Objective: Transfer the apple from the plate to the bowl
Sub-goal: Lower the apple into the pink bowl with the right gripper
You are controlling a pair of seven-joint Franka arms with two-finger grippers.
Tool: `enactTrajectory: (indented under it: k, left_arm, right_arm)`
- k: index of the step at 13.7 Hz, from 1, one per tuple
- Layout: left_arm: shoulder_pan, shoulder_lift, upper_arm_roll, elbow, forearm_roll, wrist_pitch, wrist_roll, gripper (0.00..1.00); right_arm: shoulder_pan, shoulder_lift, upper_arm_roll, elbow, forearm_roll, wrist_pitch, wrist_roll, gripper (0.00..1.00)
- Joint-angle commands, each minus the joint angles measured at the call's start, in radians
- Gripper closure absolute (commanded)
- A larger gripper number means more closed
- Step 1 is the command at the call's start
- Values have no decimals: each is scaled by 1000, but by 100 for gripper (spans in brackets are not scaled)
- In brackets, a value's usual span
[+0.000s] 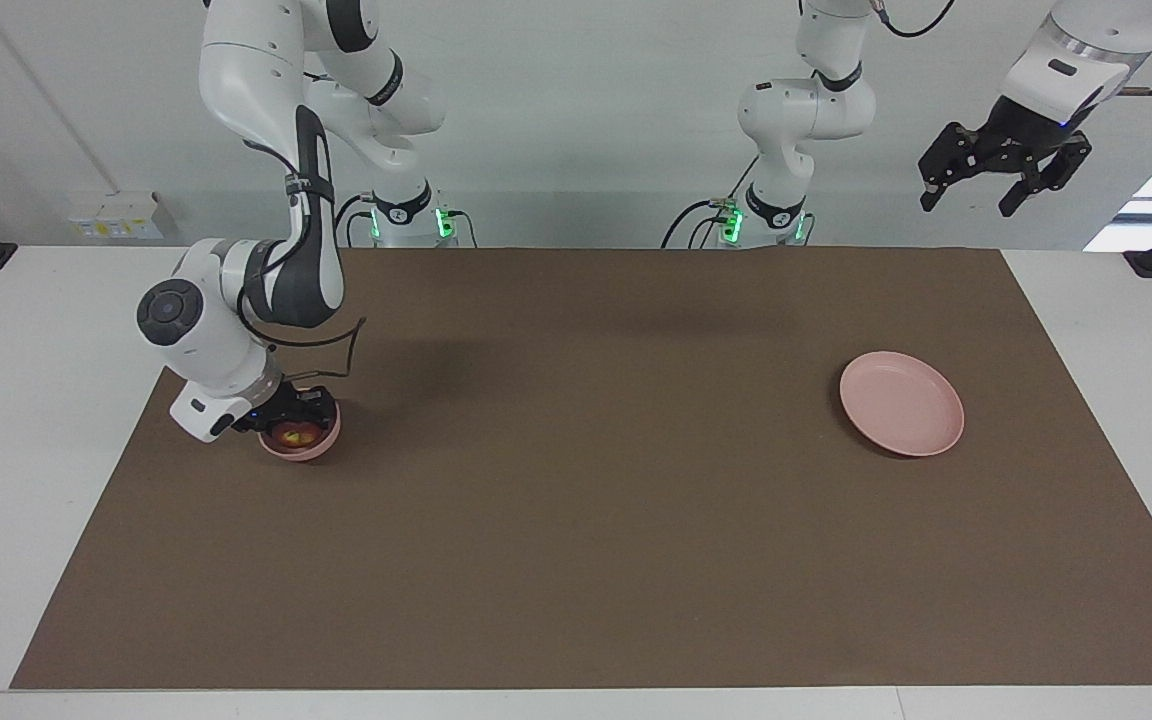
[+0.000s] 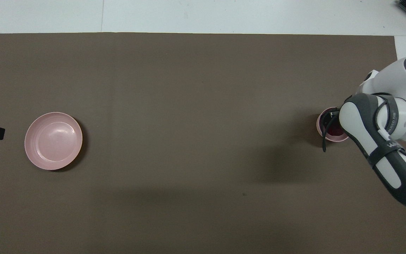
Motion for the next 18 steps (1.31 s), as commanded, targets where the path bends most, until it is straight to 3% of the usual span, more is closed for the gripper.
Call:
enactTrajectory:
  k: [1,6,13,18]
  left_arm:
    - [12,-6,-1,2,-4,4,-3,0]
    - [12,-17,-1,-19,11,38,5,0]
    - [11,-29,-7,-38,39,42,5,0]
    - [12,-31,-6,-36,39,42,7,0]
  right_arm:
    - [-6,-3,8,-11,-21,27,22,20]
    - [-6,-3,8,-11,-21,27,22,0]
    - [-5,-15,8,11,-20,-6,23,0]
    - [30,-115,10,23,-21,-40,158,0]
